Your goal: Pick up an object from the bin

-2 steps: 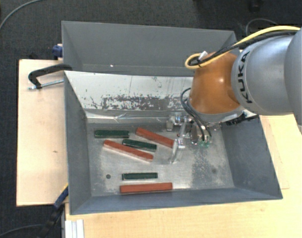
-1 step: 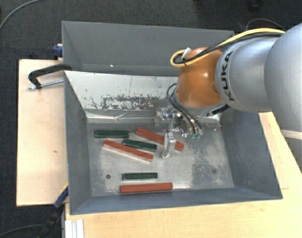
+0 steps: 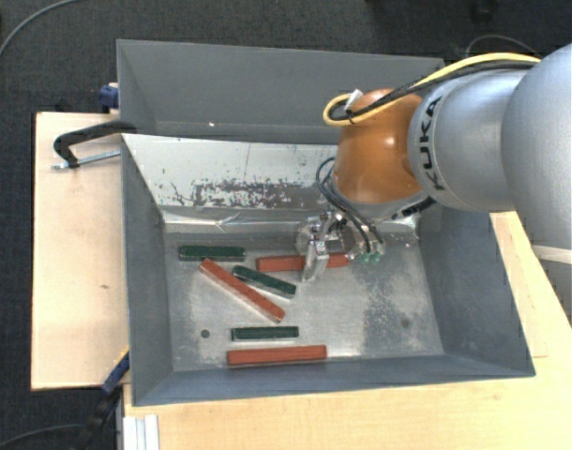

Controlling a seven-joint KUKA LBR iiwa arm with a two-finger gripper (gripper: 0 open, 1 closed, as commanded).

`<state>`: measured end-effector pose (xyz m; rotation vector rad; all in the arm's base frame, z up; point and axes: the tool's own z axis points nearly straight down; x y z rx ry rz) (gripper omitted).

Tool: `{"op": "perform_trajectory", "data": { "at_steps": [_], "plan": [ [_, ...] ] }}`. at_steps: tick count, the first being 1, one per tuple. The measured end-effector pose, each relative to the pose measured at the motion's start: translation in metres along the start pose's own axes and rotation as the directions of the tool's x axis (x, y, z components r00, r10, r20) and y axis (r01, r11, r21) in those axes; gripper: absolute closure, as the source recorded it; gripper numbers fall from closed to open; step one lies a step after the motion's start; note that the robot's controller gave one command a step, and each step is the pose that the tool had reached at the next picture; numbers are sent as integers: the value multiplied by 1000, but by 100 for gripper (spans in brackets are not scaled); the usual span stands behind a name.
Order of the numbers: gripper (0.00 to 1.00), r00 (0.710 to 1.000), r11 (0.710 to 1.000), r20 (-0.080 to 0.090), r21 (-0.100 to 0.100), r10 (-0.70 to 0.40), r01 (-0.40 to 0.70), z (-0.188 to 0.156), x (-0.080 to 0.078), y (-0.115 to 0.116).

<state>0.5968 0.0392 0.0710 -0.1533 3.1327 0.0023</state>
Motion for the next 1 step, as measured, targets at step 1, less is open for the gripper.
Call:
{"op": "perform_trajectory", "data": {
  "at_steps": [1],
  "plan": [
    [100,1000,1000,10,0,18,-18,-148,-3,6]
  ]
}}
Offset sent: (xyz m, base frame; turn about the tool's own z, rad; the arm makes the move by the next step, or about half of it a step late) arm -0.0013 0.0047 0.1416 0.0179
